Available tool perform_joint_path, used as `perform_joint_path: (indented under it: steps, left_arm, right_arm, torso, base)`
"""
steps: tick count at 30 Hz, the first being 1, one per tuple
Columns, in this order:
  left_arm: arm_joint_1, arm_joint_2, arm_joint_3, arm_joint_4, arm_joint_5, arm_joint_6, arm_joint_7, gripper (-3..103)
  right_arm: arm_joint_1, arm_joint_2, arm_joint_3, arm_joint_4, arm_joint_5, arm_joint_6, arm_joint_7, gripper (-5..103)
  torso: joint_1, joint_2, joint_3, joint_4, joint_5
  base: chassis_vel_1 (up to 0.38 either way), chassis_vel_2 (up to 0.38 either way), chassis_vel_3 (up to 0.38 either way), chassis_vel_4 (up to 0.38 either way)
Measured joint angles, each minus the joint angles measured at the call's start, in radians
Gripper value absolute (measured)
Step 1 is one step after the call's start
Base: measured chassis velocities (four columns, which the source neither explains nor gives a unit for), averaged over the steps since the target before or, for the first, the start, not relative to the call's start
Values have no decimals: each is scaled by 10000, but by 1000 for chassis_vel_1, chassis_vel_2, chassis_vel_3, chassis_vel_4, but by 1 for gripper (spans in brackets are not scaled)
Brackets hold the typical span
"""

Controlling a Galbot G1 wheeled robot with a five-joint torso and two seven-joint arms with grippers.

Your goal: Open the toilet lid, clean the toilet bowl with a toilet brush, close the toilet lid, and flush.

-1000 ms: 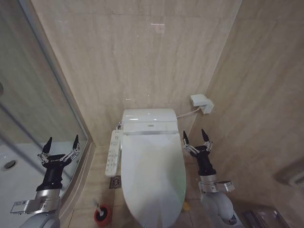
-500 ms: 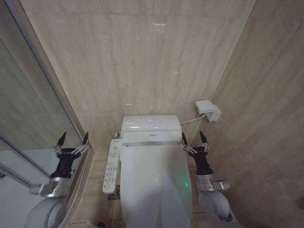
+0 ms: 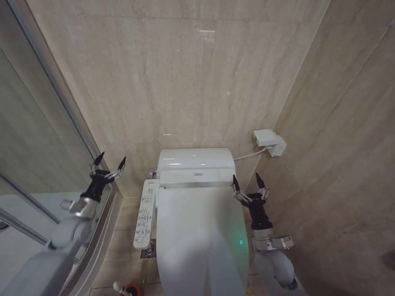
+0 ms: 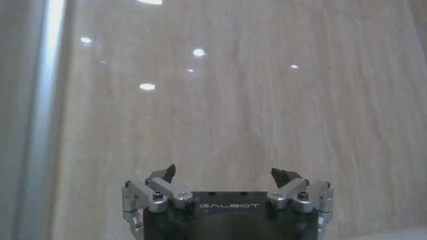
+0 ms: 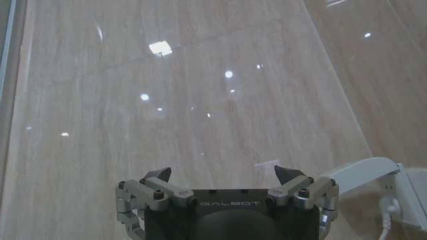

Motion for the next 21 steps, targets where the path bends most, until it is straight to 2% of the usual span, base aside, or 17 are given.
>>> perform_joint_path:
  steps: [2,5,6,7,10,11,13,14,15,18,19,21]
  left_arm:
    - [-812,-88,502,997,-112,-133,316,97]
    - [-1534,-399,914,1875,-201,-185,405,97]
    - [-1936,-655,1171,2343,-218,-221,534,92]
    - [-1936,-655,1171,2343,-218,-221,534,92]
    - [-2703,-1205,1724,3425,-127,-434,1074,92]
    - [-2703,-1205,1724,3425,-127,-434,1074,92]
    - [-3357,-1651,2062,4587,125,-746,1647,92]
    - [-3598,-1796,2168,5047,248,-855,1915,67]
    - [-3598,-1796,2168,5047,248,-855,1915,67]
    - [-4150,-1957,2415,6050,720,-1156,2862,67]
    - [-4150,-1957,2415,6050,720,-1156,2862,67]
    - [-4304,-1934,2444,6292,1064,-1256,3313,67]
  right_arm:
    - [43,23,5,-59,-38,0,-1,100]
    - [127,-5,16,-140,-83,0,-7,100]
    - [166,-39,43,-190,-86,1,-7,100]
    - [166,-39,43,-190,-86,1,-7,100]
    - [240,-101,115,-363,-86,15,-8,100]
    - [240,-101,115,-363,-86,15,-8,100]
    - [269,-102,136,-451,-67,31,-3,100]
    - [275,-100,133,-477,-52,31,-2,100]
    - [275,-100,133,-477,-52,31,-2,100]
    - [315,-92,120,-581,-31,57,-1,100]
    - [315,-92,120,-581,-31,57,-1,100]
    - [339,-82,110,-654,-22,88,-2,100]
  torso:
    - [0,0,0,5,-5]
    - [0,0,0,7,-2]
    - [0,0,0,3,-5]
    - [0,0,0,3,-5]
    - [0,0,1,1,-1]
    - [0,0,1,1,-1]
    - [0,0,0,-3,-1]
    - [0,0,0,1,-1]
    - [0,0,0,1,-1]
    - [1,0,0,2,-2]
    - [1,0,0,2,-2]
    - [0,-1,0,2,-1]
  base:
    - [0,0,0,0]
    - [0,0,0,0]
    - [0,0,0,0]
    - [0,0,0,0]
    - [0,0,0,0]
    - [0,0,0,0]
    - [0,0,0,0]
    - [0,0,0,0]
    - [0,0,0,0]
    - [0,0,0,0]
    - [0,0,0,0]
    - [0,0,0,0]
